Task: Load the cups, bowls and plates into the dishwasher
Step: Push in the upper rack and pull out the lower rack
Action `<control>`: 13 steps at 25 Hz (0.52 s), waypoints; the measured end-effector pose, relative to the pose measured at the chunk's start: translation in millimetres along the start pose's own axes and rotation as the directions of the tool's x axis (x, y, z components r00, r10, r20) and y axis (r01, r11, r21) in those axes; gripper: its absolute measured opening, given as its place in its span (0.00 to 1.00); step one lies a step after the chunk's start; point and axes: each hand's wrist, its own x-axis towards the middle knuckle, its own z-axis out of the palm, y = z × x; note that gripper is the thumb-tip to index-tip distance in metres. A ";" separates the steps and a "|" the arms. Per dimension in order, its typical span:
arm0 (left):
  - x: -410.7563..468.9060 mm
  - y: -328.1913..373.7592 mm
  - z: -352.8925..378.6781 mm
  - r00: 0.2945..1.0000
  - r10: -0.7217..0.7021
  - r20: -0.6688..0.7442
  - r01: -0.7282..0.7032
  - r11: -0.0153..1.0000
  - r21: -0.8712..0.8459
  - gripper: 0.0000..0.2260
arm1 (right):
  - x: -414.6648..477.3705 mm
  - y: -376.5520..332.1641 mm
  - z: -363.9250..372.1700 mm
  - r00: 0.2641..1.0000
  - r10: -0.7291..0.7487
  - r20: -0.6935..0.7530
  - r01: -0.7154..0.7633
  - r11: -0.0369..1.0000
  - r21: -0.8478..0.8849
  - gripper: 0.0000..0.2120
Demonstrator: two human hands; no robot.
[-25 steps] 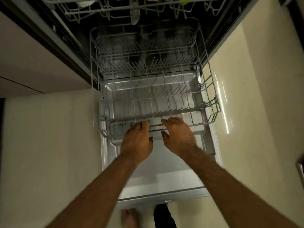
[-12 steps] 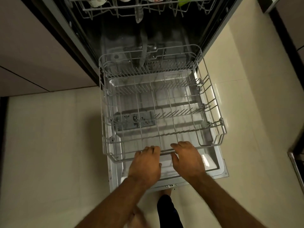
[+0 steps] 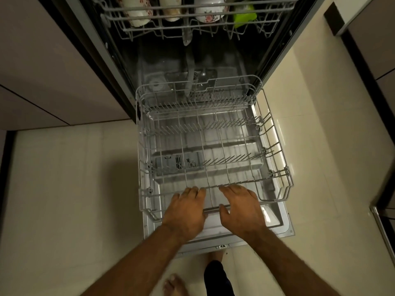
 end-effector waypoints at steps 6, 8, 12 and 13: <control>-1.3 -35.9 -89.9 0.981 -0.071 -0.178 0.067 0.997 -0.031 0.36 | 45.5 -55.4 -65.6 0.995 -0.070 -0.075 0.071 0.997 0.017 0.28; -12.0 -47.5 -131.7 0.959 -0.103 -0.263 0.095 0.995 -0.041 0.36 | 62.3 -86.4 -100.0 0.985 -0.115 -0.125 0.119 0.993 0.018 0.28; -56.9 -58.9 -218.5 0.907 -0.134 -0.398 0.129 0.991 -0.041 0.37 | 76.4 -162.1 -176.3 0.952 -0.216 -0.216 0.227 0.973 0.028 0.27; -73.6 -63.0 -243.0 0.884 -0.137 -0.448 0.140 0.990 -0.027 0.37 | 77.2 -185.1 -197.9 0.933 -0.261 -0.249 0.276 0.961 0.028 0.27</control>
